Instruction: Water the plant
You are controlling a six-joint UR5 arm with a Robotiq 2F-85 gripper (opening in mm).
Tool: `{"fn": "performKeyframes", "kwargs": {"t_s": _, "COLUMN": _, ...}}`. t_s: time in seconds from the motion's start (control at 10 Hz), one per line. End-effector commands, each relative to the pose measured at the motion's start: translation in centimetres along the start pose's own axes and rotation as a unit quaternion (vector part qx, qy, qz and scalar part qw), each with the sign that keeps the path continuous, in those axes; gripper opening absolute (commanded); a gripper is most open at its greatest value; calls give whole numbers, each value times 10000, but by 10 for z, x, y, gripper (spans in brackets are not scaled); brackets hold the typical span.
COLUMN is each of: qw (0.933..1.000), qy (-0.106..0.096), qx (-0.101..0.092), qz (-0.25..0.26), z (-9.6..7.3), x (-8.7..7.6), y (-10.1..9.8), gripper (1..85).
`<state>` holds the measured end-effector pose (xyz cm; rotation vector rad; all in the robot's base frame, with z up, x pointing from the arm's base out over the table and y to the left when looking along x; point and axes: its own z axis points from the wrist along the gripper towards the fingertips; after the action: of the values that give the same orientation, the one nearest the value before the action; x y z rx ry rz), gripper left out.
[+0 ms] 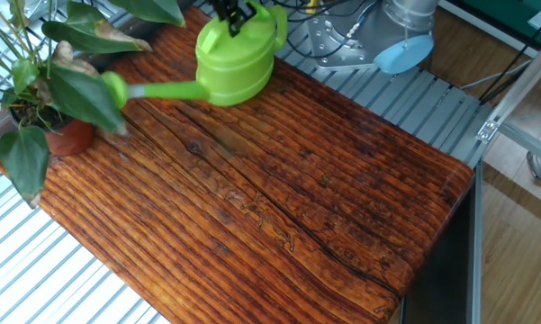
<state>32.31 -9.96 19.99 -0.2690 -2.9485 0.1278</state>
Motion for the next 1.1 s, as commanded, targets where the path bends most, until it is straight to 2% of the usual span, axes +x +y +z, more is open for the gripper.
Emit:
{"fn": "performKeyframes", "kwargs": {"t_s": 0.0, "qw": 9995, "qy": 303, "qx": -11, "qz": 13, "z": -3, "x": 33, "y": -8, "gripper": 13}}
{"fn": "performKeyframes", "kwargs": {"t_s": 0.3, "qw": 9994, "qy": 342, "qx": 38, "qz": -92, "z": -1, "x": 31, "y": -11, "gripper": 13}}
{"fn": "performKeyframes", "kwargs": {"t_s": 0.5, "qw": 9989, "qy": 445, "qx": 24, "qz": -113, "z": 3, "x": 34, "y": -15, "gripper": 13}}
{"fn": "performKeyframes", "kwargs": {"t_s": 0.8, "qw": 9979, "qy": 628, "qx": -170, "qz": -17, "z": 8, "x": 46, "y": -13, "gripper": 13}}
{"fn": "performKeyframes", "kwargs": {"t_s": 1.0, "qw": 9976, "qy": 663, "qx": -194, "qz": -33, "z": 12, "x": 49, "y": -17, "gripper": 13}}
